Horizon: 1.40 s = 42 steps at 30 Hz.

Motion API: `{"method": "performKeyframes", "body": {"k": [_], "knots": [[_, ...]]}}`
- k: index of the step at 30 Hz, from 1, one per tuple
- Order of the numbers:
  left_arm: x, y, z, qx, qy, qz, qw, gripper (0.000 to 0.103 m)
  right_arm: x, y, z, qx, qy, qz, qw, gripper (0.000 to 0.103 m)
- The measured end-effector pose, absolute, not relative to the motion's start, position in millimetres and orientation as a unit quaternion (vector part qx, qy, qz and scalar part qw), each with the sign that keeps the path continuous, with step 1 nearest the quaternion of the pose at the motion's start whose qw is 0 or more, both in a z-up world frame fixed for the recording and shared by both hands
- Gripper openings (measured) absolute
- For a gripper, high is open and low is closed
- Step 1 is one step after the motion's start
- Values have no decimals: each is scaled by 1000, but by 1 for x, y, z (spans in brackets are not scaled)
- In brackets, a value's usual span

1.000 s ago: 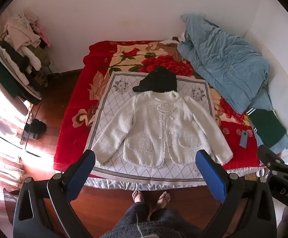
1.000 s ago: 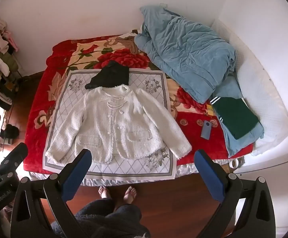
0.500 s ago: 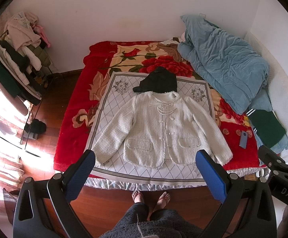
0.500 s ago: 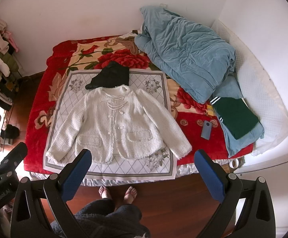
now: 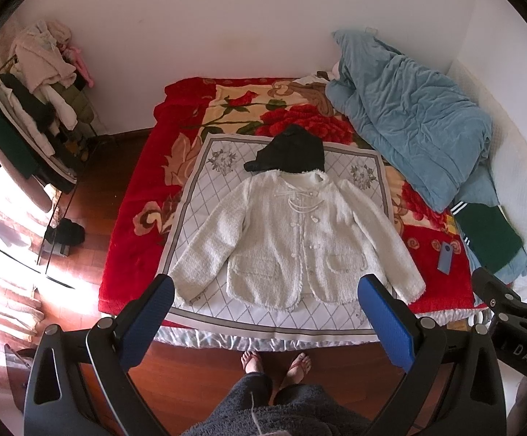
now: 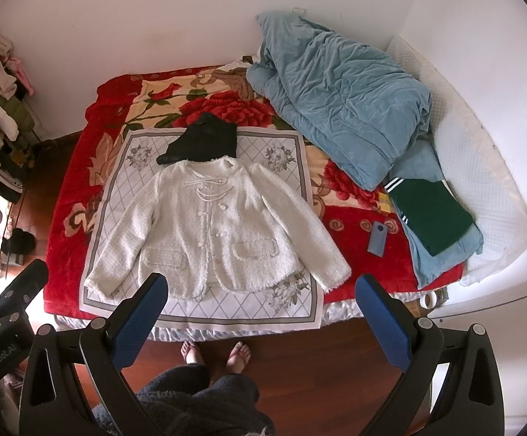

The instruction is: Fold large clothes

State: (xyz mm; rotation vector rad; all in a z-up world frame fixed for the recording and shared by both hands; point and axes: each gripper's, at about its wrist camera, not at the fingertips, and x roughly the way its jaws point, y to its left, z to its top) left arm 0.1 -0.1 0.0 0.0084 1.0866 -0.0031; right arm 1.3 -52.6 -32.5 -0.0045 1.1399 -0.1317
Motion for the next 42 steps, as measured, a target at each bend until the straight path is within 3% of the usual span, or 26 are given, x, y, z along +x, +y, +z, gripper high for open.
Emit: {"method": "performKeyframes", "body": {"k": [42], "knots": [[2,-6,3,2,514,-4,858,103,6,-50,-28,-4,537,-62,841,103]]}}
